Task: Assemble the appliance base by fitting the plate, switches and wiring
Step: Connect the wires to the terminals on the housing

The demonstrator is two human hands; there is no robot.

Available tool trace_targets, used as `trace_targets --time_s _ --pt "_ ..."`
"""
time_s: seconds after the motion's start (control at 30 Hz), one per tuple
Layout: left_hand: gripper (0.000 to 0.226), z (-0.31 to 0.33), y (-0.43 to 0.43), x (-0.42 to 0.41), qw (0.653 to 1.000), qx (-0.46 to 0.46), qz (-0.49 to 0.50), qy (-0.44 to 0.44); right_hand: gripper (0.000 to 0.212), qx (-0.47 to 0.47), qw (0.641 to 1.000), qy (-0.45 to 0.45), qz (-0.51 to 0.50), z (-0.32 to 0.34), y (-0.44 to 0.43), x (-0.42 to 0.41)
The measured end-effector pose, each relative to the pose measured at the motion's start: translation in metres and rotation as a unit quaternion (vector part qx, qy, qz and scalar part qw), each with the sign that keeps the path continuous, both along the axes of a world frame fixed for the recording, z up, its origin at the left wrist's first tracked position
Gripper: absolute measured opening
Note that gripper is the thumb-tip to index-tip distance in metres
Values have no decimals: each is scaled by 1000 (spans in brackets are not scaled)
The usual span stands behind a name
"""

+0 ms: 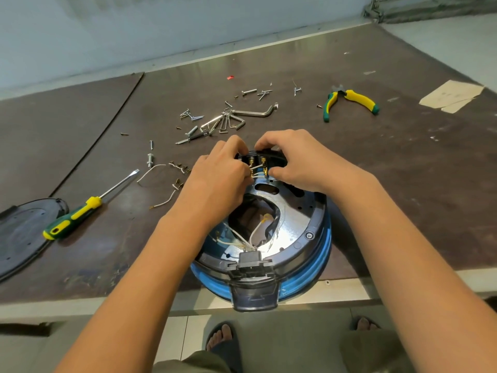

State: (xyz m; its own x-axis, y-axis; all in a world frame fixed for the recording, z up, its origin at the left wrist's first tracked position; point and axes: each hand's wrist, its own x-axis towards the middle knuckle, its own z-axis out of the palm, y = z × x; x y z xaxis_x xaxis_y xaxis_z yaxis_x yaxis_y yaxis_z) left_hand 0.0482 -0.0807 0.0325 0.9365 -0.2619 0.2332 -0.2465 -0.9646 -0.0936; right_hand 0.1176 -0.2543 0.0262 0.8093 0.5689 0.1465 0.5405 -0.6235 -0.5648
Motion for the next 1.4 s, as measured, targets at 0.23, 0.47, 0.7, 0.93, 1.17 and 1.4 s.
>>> trace_targets --time_s 0.23,0.47,0.7,0.93,1.17,1.4 --pt "20 -1 2 2 1000 -14 1 2 44 -5 1000 -15 -7 -1 3 1" --pt "19 -5 3 5 999 -39 -5 -14 46 3 1000 -16 -9 -1 4 3" --pt "16 -7 6 6 998 -47 -10 -27 47 13 1000 -14 -4 0 2 3" --pt "17 -6 5 6 999 -13 -18 -34 46 58 998 14 3 -1 -2 3" --pt "19 -7 6 6 999 16 -20 -42 19 51 999 1 3 2 -3 0" --pt "21 -7 6 5 998 24 -27 -46 14 40 999 -15 -20 2 -2 -2"
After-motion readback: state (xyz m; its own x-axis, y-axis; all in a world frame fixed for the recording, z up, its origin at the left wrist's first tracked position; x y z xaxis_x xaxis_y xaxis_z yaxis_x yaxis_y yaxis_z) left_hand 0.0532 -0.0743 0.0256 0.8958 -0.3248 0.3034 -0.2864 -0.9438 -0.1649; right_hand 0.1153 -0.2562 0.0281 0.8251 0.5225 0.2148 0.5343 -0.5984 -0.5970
